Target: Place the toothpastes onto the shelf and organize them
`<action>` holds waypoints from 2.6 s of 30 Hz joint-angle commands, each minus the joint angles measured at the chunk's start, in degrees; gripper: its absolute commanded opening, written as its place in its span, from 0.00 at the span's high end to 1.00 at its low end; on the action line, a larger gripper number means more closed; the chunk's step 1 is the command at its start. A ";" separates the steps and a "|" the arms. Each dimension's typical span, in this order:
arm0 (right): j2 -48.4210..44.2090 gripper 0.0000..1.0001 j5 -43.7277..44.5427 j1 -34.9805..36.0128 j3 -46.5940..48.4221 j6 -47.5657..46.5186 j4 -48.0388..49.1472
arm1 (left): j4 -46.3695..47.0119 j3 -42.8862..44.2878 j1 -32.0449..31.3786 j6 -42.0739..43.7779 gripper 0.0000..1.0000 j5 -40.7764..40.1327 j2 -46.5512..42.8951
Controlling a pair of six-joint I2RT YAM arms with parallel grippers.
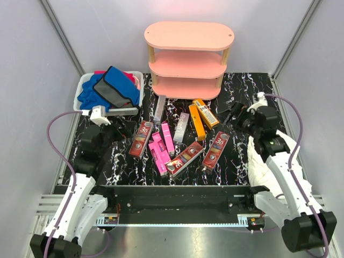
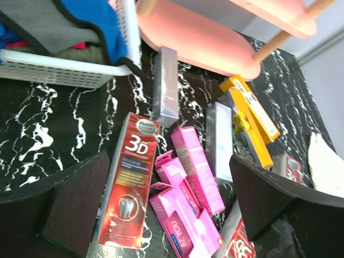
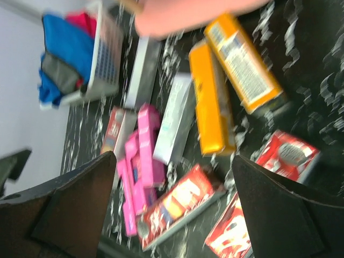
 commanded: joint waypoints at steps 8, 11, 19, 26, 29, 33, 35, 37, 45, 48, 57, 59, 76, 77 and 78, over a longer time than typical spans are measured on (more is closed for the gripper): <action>4.17 0.00 5.92 18.74 2.85 2.21 -4.28 | -9.39 5.92 -1.29 1.69 0.01 0.77 6.11; 5.40 0.00 5.84 21.56 1.88 3.96 -4.19 | -13.00 8.39 -4.01 1.43 0.01 -3.63 12.52; 5.14 0.00 3.99 23.76 -0.05 6.08 -2.52 | -14.16 14.19 -11.31 1.60 0.01 -13.73 29.05; 4.44 0.00 2.76 23.85 -1.37 6.34 -2.35 | -13.80 20.52 -14.56 2.48 0.02 -18.49 42.05; 4.00 0.00 2.58 23.85 -2.42 6.34 -1.99 | -12.93 22.63 -14.56 2.39 0.03 -18.76 46.36; 3.91 0.00 2.24 23.85 -2.95 6.16 -1.99 | -13.19 25.27 -14.56 1.52 0.06 -19.46 51.91; 3.83 0.00 2.06 23.85 -3.30 6.25 -1.99 | -12.75 26.50 -14.56 0.73 0.07 -19.38 54.53; 3.91 0.00 2.06 23.85 -3.57 6.34 -1.73 | -12.92 28.43 -14.56 0.81 0.10 -18.33 56.39; 4.97 0.00 1.27 23.93 -3.57 6.08 -1.82 | -14.59 30.72 -14.65 0.99 0.22 -19.37 62.72; 5.06 0.00 1.09 23.85 -3.57 6.08 -1.82 | -14.42 30.37 -14.65 0.55 0.33 -18.94 64.13; 4.09 0.00 0.74 23.85 -3.75 6.43 -1.82 | -14.07 28.97 -14.65 0.11 0.54 -19.37 58.08; 3.83 0.00 0.74 23.85 -3.57 6.43 -1.82 | -15.03 29.49 -14.65 0.37 0.54 -19.99 54.31; 0.83 0.00 14.17 33.06 1.52 6.95 -4.89 | -7.93 24.69 -11.14 -14.01 0.52 -4.18 28.73; 1.71 0.00 15.67 34.47 2.22 7.13 -4.46 | -6.44 23.44 -10.96 -15.70 0.52 -3.82 27.67; 2.32 0.00 18.12 37.96 2.49 7.22 -4.19 | -3.20 22.21 -10.87 -17.28 0.52 -3.38 26.79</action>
